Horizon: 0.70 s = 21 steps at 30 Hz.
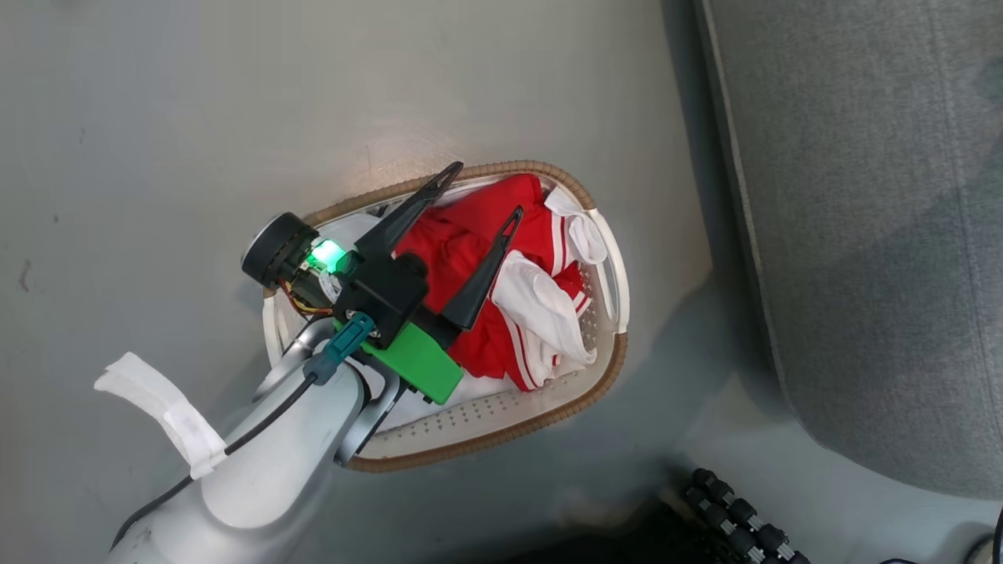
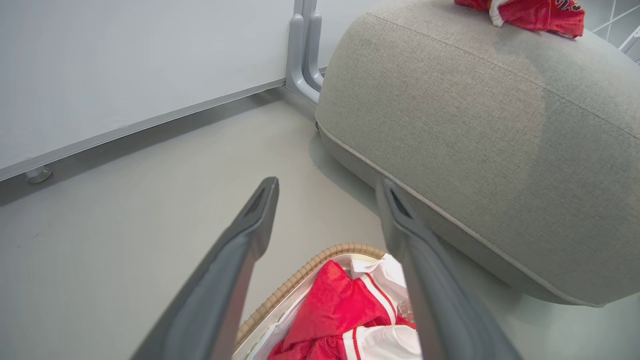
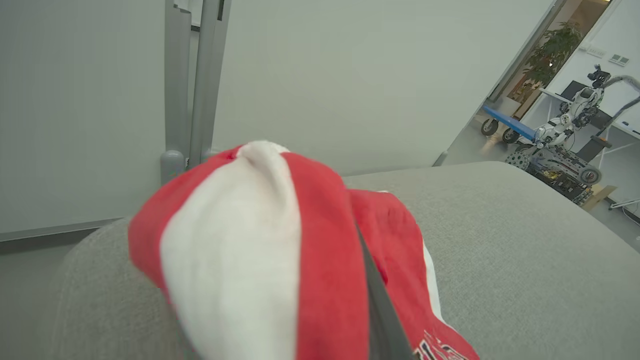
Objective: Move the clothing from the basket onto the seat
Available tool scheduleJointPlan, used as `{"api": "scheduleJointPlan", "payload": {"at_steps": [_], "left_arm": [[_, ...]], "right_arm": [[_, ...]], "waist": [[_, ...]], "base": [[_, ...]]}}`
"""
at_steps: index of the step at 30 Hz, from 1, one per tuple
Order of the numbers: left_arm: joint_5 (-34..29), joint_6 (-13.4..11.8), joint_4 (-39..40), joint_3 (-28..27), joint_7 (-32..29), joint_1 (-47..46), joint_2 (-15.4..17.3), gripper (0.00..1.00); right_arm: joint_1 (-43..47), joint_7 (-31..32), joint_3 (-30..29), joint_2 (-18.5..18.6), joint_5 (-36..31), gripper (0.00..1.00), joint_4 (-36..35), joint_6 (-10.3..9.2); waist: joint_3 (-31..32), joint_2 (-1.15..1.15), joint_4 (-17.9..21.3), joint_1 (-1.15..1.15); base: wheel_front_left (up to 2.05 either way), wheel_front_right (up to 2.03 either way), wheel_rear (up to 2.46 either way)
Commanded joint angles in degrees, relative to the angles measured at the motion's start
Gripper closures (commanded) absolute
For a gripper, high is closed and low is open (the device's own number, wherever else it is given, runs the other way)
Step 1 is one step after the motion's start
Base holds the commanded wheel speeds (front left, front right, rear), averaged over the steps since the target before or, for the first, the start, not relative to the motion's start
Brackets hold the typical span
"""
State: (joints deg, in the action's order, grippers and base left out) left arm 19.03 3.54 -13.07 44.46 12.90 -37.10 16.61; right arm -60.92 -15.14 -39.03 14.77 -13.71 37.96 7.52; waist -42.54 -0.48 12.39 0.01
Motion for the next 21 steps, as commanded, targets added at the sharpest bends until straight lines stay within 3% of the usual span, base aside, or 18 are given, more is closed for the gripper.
{"api": "scheduleJointPlan", "payload": {"at_steps": [1, 3, 4, 5, 12, 21], "left_arm": [[0.3, -0.3, 0.2, -0.2, 0.0, -1.0, 0.3, 0.00], [0.6, -0.4, -0.1, -0.3, 0.1, -1.0, 0.3, 0.00], [0.7, -0.4, -0.2, -0.3, 0.2, -1.0, 0.2, 0.00], [0.8, -0.4, -0.4, -0.4, 0.4, -1.0, 0.1, 0.00], [2.0, 0.0, -2.5, -1.0, 1.3, -0.5, -0.5, 0.00], [3.9, 0.6, -5.4, -3.1, 2.4, 1.5, -3.0, 0.00]], "right_arm": [[1.1, 0.0, -0.3, 0.0, -0.3, 1.00, 0.4, -0.06], [2.1, 0.0, -0.4, -0.7, 0.1, 0.98, 0.3, -0.06], [2.7, 0.0, -0.7, -1.0, 0.4, 0.59, 0.1, -0.06], [3.4, 0.0, -0.9, -1.2, 0.8, 0.00, -0.1, -0.06], [9.0, 0.0, 0.6, -2.0, 2.4, 0.00, -2.4, -0.06], [19.4, 0.0, 7.2, -3.4, 3.9, 0.00, -6.4, -0.06]], "waist": [[-1.2, 0.48, -1.0, -0.01], [-1.2, 0.48, -0.9, -0.01], [-1.1, 0.48, -0.8, -0.01], [-1.0, 0.48, -0.8, -0.01], [1.4, 0.48, -0.2, -0.01], [8.4, 0.48, -0.6, -0.01]], "base": [[0.00, 0.00, 0.00], [0.00, 0.00, 0.00], [0.00, 0.00, 0.00], [0.00, 0.00, 0.00], [0.00, 0.00, 0.00], [0.00, 0.00, 0.00]]}}
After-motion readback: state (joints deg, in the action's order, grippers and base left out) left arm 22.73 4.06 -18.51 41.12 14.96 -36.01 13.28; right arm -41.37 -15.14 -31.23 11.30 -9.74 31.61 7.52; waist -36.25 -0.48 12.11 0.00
